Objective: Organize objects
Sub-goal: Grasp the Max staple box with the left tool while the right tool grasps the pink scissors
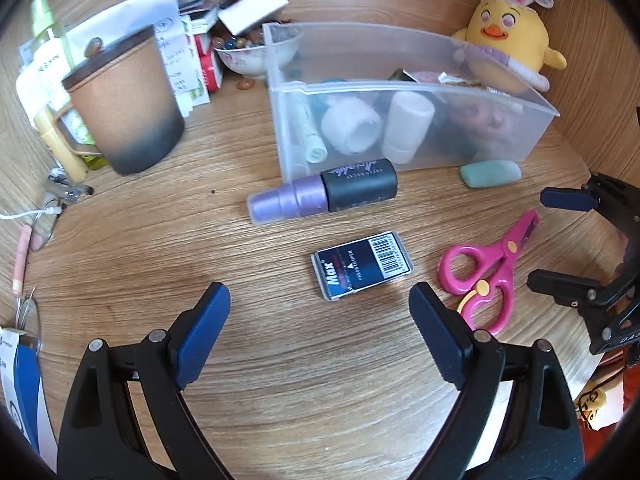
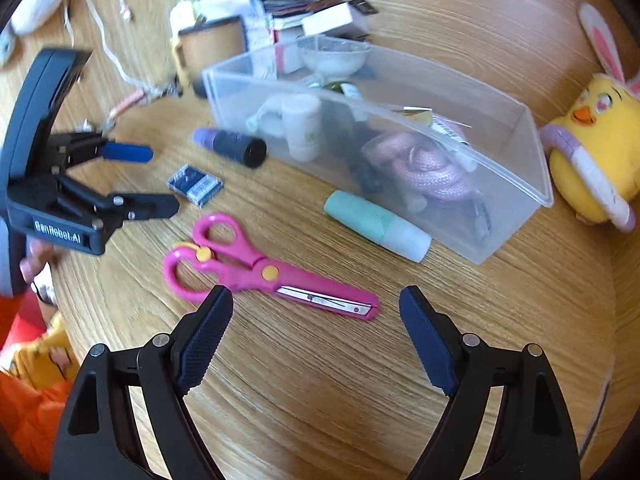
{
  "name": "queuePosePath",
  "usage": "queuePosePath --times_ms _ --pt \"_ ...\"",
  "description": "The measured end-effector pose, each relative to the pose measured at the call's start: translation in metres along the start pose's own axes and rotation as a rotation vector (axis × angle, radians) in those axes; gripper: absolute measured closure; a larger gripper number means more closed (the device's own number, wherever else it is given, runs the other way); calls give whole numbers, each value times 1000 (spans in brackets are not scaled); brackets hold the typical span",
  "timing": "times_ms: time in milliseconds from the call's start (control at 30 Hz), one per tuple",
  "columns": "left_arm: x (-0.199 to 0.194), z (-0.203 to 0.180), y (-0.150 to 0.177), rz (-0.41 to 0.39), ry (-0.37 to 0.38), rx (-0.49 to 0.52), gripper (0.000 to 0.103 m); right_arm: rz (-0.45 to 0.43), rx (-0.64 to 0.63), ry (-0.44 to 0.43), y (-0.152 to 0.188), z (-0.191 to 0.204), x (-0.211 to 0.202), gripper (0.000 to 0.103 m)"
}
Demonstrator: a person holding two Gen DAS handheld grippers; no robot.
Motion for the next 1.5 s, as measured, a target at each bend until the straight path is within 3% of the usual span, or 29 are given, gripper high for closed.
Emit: queuePosePath --times_ms 133,300,400,600,733,967,1200,1500 --pt "6 -6 -2 14 -1 23 11 21 -43 23 -4 -3 7 25" --pt "10 -9 -3 14 2 23 12 33 -90 -23 -9 -1 13 37" --pt "9 -8 -3 2 3 13 21 34 -106 -52 -12 2 14 51" --pt "1 -3 2 -23 -5 3 52 44 -95 -90 -9 6 11 79" --pt "-6 3 13 -32 8 -24 53 41 -56 -77 1 7 4 86" --pt "-22 0 30 -44 86 5 53 29 1 -79 18 18 -8 87" --pt "-30 -17 48 -55 85 83 53 13 -4 -36 11 33 -2 83" --pt "-25 -26 40 -70 95 56 39 -10 16 -4 4 38 4 80"
Point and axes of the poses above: each gripper's, at about its wrist camera, not at the fingertips, and x roughly the way its jaws point, z to its left, y to its underside, the point moved 5 cm from there along x, roughly the way its jaws point, and after that the axes turned 1 degree about z, right-handed, at the moved point
